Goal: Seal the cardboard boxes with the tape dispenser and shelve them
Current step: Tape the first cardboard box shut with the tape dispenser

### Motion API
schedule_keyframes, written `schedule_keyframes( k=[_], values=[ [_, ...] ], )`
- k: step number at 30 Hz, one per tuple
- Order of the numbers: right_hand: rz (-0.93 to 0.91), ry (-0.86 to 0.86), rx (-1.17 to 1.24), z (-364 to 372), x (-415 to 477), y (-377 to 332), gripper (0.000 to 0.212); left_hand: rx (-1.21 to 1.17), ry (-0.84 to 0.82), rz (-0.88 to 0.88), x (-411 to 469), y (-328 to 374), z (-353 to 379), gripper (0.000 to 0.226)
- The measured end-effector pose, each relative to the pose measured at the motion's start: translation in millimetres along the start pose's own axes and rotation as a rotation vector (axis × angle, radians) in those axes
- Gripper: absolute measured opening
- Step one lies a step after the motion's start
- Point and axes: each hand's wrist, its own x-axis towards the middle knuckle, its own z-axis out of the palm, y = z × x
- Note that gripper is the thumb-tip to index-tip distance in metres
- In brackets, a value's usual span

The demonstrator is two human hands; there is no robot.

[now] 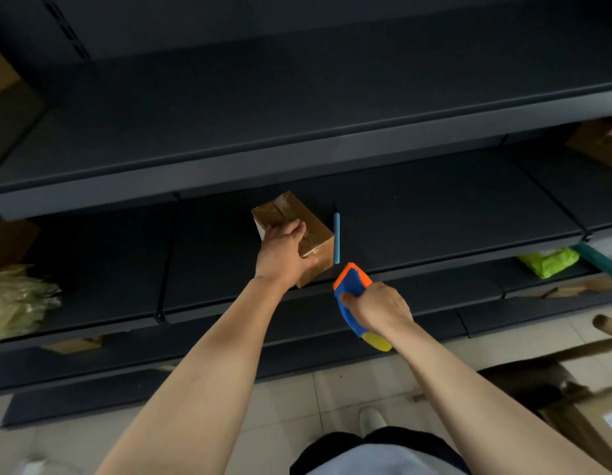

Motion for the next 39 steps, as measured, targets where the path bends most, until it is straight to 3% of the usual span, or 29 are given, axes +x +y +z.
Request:
schedule_keyframes(
  k=[7, 13, 18, 23, 29, 34, 39],
  values=[
    [-0.086, -0.124, 0.168, -31.7, 6.0, 19.5, 0.036, -0.01, 0.013, 0.026, -11.5, -17.7, -4.2, 0.069],
    [-0.172, -0.262, 0.086, -57.9, 7.2, 30.2, 0.036, -0.121, -0.015, -0.012, -23.2, -48.0, -21.9, 0.058],
    [-0.216, -0.316, 0.035, -62.7, 9.5, 22.2, 0.027, -0.507, 0.171, -0.294, -35.3, -40.9, -17.8, 0.04],
    [-0.251, -0.337, 0.055, -64.8, 8.3, 10.6, 0.023, -0.42, 0.128, -0.426, -37.0, -31.2, -16.4, 0.084],
    [-0.281, -0.343, 0.093, -68.0, 7.4, 3.5, 0.024, -0.619, 0.135, -0.442, -36.9, -24.7, -11.6, 0.098],
    [-0.297, -0.342, 0.103, -77.6, 9.5, 8.1, 0.021, -0.653, 0.059, -0.329, -34.8, -29.4, -9.0, 0.088],
    [-0.318, -0.352, 0.136, -87.8, 12.9, 8.9, 0.012, -0.752, -0.03, -0.347, -33.1, -57.7, -20.9, 0.064]
  ],
)
